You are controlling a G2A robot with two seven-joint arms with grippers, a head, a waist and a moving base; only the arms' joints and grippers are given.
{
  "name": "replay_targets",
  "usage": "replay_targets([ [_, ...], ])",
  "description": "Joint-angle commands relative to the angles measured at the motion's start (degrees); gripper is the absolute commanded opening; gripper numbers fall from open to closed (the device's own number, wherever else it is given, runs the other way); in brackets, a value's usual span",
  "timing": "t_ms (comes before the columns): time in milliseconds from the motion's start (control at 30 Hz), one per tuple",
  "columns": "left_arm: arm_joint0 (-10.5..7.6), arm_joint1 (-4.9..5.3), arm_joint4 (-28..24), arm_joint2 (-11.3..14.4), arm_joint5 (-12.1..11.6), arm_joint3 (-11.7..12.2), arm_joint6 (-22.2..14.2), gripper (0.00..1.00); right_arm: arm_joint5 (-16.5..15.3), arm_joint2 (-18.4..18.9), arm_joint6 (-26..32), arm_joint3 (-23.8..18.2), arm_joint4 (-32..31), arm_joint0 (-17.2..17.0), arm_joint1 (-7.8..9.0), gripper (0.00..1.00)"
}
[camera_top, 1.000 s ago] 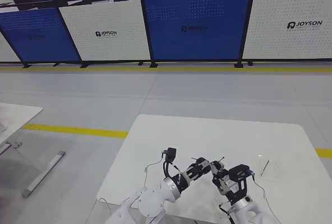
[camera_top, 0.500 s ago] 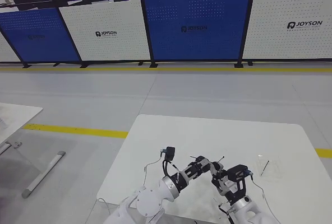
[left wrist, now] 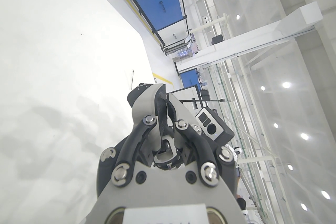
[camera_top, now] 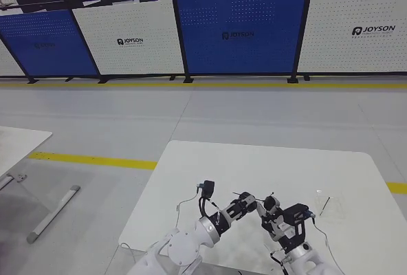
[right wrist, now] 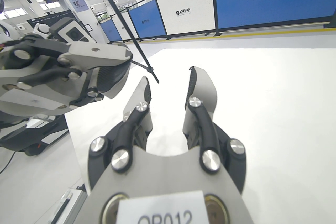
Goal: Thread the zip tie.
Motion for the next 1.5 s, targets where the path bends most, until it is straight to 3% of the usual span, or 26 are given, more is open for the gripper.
replay_targets([
  [0, 0.02, 0.0, 0.13, 0.09, 0.01, 0.06, 0.01, 0.0, -0.03, 0.08, -0.11, -0.34, -0.1, -0.14, 0.04, 0.26],
  [267, 0.17, 0.03, 0.6, 0.25, 0.07, -0.01, 0.05, 0.0, 0.44, -0.13, 0.13, -1.01, -0.28, -0.03, 0.1, 0.22],
  [333, 0.21, 0.04, 0.63, 0.23, 0.07, -0.05, 0.07, 0.0, 0.57, -0.23, 0.24, -0.95, -0.28, 0.11, 0.1, 0.13],
  [367, 0.24, 0.05, 0.64, 0.22, 0.08, -0.06, 0.09, 0.0, 0.63, -0.27, 0.26, -0.93, -0.29, 0.16, 0.1, 0.0],
  [767, 0.19, 0.04, 0.27, 0.23, 0.04, 0.08, 0.15, 0.0, 1.28, -0.63, 0.04, -0.61, -0.72, 0.33, 0.14, 0.0],
  [1467, 0.99, 0.21, -2.19, -0.48, -2.6, -1.09, -1.09, 0.0, 1.33, -1.48, 0.36, 1.1, -0.67, 1.4, 0.14, 0.0],
])
